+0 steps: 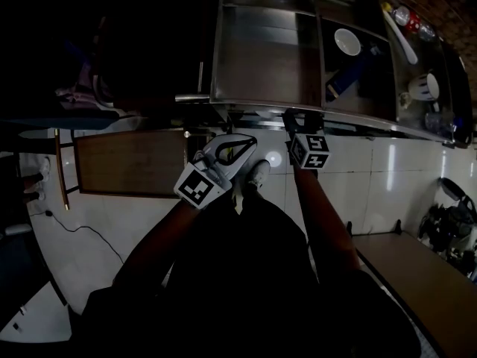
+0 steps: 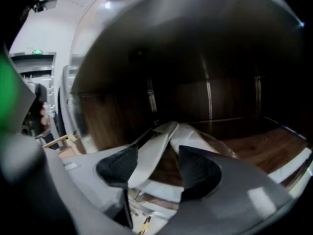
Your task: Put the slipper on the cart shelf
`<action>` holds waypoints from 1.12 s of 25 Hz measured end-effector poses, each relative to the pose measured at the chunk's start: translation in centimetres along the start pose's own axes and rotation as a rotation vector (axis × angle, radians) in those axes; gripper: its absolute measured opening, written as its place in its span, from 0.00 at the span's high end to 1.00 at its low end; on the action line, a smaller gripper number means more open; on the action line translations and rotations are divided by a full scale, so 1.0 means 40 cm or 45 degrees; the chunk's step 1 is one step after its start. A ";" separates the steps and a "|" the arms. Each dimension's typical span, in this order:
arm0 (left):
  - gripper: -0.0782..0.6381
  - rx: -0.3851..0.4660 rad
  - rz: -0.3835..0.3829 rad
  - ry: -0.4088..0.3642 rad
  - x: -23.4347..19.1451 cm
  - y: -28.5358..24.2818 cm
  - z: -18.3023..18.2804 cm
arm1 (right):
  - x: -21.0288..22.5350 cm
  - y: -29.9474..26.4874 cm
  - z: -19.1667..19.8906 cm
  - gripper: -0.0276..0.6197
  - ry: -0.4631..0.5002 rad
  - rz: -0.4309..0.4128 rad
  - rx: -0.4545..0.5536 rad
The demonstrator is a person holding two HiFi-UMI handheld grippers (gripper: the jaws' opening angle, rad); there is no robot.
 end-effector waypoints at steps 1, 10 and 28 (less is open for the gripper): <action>0.89 -0.002 0.002 -0.003 0.000 0.006 -0.001 | -0.012 0.015 0.001 0.57 0.002 -0.019 -0.006; 0.89 0.009 0.027 -0.020 0.000 0.070 -0.028 | -0.196 0.140 -0.024 0.58 0.017 -0.275 -0.004; 0.89 0.097 0.077 -0.075 0.005 0.245 -0.155 | -0.524 0.298 -0.268 0.96 0.164 -0.549 0.226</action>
Point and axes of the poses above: the fingertips, and each gripper's own axes: y backward along the fingers, x to its right, z out of its underside, the point moved 9 cm from there along y, backward along the fingers, and after that the axes turned 8 degrees about -z, right-handed, at the moved point
